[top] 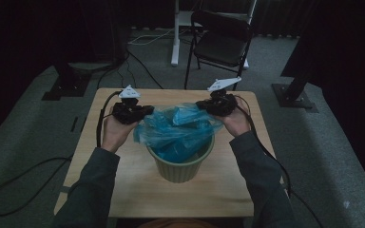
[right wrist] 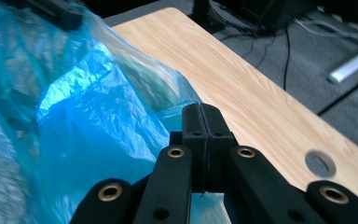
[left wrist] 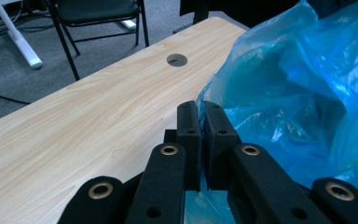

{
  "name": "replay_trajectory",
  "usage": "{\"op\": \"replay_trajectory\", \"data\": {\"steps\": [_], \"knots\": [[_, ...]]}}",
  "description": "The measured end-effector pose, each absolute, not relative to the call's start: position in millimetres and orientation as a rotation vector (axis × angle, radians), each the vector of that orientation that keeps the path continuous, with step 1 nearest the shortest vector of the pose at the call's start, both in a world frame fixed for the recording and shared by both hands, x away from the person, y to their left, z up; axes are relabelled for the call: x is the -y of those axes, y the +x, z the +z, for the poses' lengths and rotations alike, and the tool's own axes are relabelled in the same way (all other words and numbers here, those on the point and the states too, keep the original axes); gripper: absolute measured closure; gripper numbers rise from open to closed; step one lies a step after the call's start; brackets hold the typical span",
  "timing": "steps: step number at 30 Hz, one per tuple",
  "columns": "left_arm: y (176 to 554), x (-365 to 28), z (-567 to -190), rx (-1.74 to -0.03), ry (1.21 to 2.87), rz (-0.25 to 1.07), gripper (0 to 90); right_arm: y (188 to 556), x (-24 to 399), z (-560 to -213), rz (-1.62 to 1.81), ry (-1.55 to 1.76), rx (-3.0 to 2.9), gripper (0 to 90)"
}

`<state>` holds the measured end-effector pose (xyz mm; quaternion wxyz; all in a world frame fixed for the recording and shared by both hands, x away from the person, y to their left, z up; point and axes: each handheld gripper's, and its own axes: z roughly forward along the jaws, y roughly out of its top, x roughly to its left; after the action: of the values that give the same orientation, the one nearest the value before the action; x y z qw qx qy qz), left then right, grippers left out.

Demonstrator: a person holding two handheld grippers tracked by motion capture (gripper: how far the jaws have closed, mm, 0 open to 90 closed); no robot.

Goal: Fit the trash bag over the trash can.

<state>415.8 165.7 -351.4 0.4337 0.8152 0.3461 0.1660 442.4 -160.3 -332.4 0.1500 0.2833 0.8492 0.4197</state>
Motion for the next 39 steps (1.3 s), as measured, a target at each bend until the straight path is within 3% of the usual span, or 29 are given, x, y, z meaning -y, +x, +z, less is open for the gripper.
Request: {"op": "replay_trajectory", "data": {"steps": [17,39], "knots": [[425,-162,-367,-0.895,2.058,0.400,85.5,453,192,-375,1.270,1.128,-2.459,90.0],[443,-169,-385,-0.985,2.022,0.348,83.6,461,194,-388,1.230,1.229,-2.471,90.0]]}}
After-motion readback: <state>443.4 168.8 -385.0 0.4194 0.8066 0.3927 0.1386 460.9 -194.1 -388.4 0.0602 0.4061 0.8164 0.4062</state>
